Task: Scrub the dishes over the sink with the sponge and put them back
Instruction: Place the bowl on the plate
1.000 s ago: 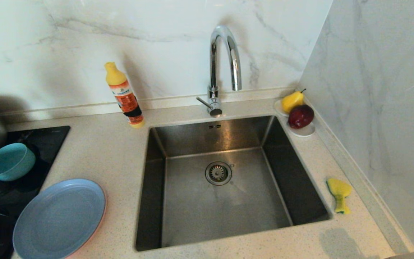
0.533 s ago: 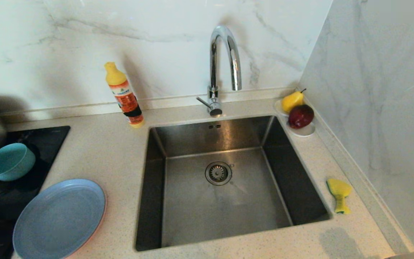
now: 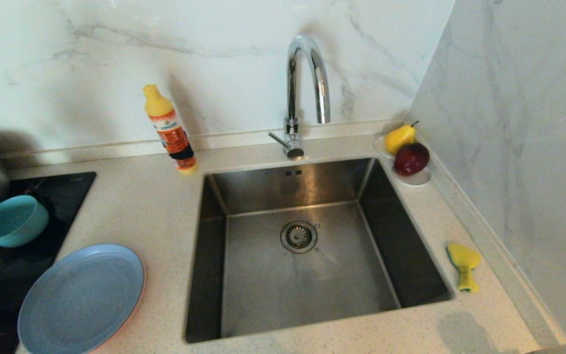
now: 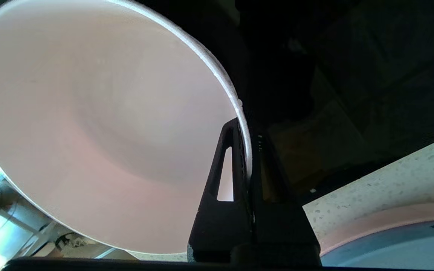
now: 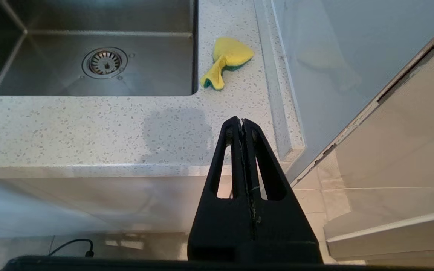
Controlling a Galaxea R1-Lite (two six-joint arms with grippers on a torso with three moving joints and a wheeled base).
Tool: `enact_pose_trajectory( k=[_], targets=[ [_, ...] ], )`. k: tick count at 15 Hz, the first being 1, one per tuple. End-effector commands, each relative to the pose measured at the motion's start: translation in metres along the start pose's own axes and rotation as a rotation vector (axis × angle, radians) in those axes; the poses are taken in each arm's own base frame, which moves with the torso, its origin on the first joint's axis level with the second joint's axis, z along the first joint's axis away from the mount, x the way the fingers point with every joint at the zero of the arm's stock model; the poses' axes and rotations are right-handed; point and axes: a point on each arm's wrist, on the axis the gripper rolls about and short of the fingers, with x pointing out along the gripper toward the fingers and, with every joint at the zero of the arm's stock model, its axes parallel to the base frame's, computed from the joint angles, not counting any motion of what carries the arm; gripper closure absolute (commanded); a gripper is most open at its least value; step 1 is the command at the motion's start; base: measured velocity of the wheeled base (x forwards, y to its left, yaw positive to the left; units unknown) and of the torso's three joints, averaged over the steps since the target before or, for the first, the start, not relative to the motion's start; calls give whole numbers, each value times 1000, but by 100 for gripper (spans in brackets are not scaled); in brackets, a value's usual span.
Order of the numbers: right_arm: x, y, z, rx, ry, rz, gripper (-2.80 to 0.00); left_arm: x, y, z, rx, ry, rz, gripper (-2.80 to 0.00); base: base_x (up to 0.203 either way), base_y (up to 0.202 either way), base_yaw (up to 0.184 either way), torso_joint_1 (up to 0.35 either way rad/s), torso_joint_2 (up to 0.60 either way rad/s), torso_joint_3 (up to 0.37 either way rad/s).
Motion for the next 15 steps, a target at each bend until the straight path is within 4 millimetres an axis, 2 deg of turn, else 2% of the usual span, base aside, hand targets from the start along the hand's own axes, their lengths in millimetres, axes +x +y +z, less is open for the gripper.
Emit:
enact_pose_trajectory(
  k=[1, 4, 7, 10, 13, 15],
  targets=[
    [0, 0, 0, 1, 0, 1, 0, -6, -1, 0, -5, -13, -3, 0, 0, 0, 0, 0, 0, 0],
    [0, 0, 0, -1, 0, 1, 0, -31, -4, -4, 2, -61, -13, 0, 0, 0, 0, 0, 0, 0],
    [0, 0, 0, 1, 0, 2, 0, -75, -10, -17, 28, -117, -79, 0, 0, 0, 0, 0, 0, 0],
    [0, 0, 0, -1, 0, 1, 0, -116, -25, -40, 108, -153, -141, 0, 0, 0, 0, 0, 0, 0],
    [0, 0, 0, -1, 0, 1, 0, -137, -50, -68, 224, -122, -201, 0, 0, 0, 0, 0, 0, 0],
    [0, 0, 0, -1, 0, 1, 0, -140, -70, -86, 300, -81, -224, 0, 0, 0, 0, 0, 0, 0]
  ],
)
